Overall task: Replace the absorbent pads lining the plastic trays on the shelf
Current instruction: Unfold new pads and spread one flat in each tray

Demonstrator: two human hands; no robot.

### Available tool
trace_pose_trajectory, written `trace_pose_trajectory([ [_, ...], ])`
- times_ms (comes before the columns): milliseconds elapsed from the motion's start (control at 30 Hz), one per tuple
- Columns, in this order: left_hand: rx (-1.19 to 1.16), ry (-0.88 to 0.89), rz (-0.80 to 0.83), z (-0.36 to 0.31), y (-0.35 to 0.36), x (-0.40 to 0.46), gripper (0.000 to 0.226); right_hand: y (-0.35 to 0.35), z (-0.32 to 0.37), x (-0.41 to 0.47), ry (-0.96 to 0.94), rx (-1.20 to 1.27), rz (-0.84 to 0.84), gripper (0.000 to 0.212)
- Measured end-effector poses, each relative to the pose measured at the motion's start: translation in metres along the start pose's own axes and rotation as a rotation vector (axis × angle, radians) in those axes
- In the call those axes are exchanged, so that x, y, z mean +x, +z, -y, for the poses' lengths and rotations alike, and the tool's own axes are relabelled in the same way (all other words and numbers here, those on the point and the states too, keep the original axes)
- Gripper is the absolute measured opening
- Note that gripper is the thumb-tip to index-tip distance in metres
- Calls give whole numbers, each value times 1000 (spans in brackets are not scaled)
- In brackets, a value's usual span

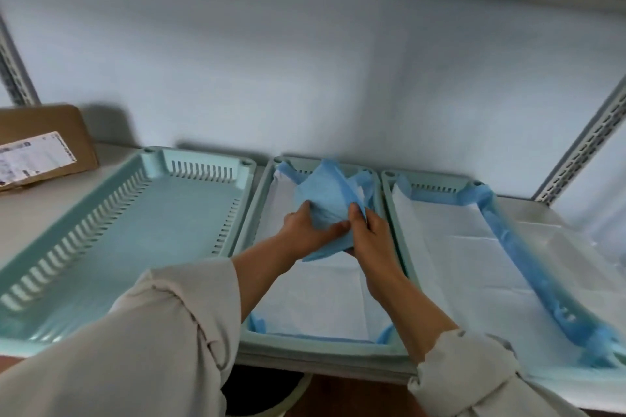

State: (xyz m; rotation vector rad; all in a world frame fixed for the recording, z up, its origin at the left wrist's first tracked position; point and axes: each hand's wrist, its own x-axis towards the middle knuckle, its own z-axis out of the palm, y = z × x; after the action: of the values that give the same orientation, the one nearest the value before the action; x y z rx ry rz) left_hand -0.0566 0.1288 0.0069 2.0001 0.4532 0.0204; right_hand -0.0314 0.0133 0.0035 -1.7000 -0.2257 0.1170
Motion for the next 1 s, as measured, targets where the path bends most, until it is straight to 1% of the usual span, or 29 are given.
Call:
trace_pose_trajectory([
  [67, -62, 17, 30, -1, -4, -3, 90, 0, 9, 0, 62, 48, 59, 25],
  [133, -146, 54, 75, -2, -7, -6, 84, 0, 15, 0, 107, 95, 93, 24],
  [200, -245, 108, 99, -1, -9, -10, 61, -1, 17, -2, 147, 140, 119, 30],
  [233, -276, 129, 95, 1, -9, -11, 51, -1, 17, -4, 166, 148, 128, 37],
  [300, -284, 164, 49, 6, -7, -11, 41, 0, 14, -5, 187, 142, 141, 43],
  [400, -336, 210, -16, 17, -6, -11, 28, 4, 12, -6, 94, 31, 179, 36],
  [533, -452, 164, -54, 19, -10, -6, 27, 10, 9, 0, -88, -172, 201, 32],
  [600, -498, 111, -48, 17, -15, -4, 28, 12, 8, 5, -144, -268, 206, 39],
  [667, -554, 51, -42, 18, -20, -3, 29, 16, 3, 9, -200, -365, 249, 48],
  [733, -634, -15, -44, 20, -27, -3, 29, 24, -2, 9, -263, -424, 302, 49],
  [767, -677, -47, -45, 20, -30, -3, 28, 28, -4, 8, -291, -444, 298, 50],
  [867, -779, -99, -30, 16, -38, -2, 30, 36, -5, 11, -320, -447, 182, 52],
  [933, -828, -109, -8, 14, -41, -4, 29, 38, -4, 12, -311, -366, 165, 46],
  [1000, -862, -129, -13, 14, -42, -5, 29, 39, -6, 13, -325, -336, 175, 35],
])
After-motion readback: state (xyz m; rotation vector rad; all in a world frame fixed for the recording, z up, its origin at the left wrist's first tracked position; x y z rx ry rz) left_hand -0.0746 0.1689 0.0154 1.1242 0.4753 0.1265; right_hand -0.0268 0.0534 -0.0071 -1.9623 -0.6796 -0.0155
